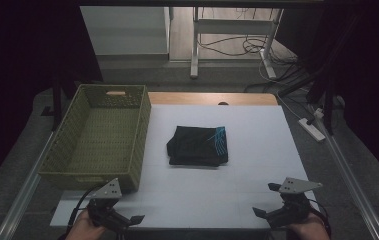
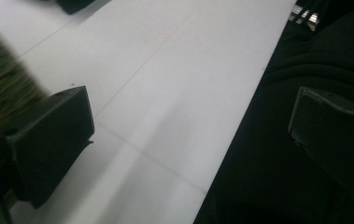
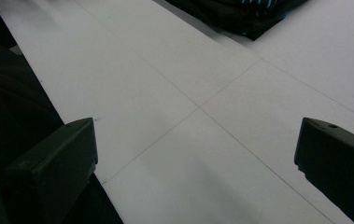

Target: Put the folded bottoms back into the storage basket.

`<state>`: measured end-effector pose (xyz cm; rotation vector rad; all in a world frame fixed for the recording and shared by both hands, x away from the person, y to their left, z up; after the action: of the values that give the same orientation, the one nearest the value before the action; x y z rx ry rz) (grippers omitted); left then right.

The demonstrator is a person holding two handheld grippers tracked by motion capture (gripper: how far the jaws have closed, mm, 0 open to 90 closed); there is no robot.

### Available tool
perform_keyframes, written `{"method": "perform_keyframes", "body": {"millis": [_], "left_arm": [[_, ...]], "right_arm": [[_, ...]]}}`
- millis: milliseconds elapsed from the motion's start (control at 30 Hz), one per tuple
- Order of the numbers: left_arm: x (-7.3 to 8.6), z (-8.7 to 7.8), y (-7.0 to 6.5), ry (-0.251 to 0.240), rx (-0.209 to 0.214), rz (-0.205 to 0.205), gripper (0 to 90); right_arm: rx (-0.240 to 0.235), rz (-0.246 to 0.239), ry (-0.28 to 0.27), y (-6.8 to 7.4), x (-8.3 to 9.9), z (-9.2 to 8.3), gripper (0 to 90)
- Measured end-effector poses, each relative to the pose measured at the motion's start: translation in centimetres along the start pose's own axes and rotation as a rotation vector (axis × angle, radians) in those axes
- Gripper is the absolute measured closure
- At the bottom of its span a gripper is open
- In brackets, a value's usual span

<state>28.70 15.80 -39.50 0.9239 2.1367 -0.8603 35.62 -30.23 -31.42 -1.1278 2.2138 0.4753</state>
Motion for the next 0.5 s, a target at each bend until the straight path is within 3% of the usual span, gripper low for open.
{"method": "perform_keyframes", "body": {"millis": [333,500], "left_arm": [[-1.4,2.2,-0.9,0.026,0.049,0.046,0.0],[-2.4,3.7,-1.5,0.053,0.077,0.088,0.0]], "right_arm": [[-0.002,-0.004,0.003,0.0,0.0,0.0,0.0],[-0.003,-0.006,0.004,0.0,0.0,0.0,0.0]]}}
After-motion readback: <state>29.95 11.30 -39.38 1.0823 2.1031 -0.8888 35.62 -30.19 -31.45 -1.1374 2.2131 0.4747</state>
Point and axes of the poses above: each handheld gripper's, and its own axes: z roughly forward along the jaws, x roughly out of its underside, y roughly to its left, the point moved 3 cm from there along z, roughly forward along the jaws
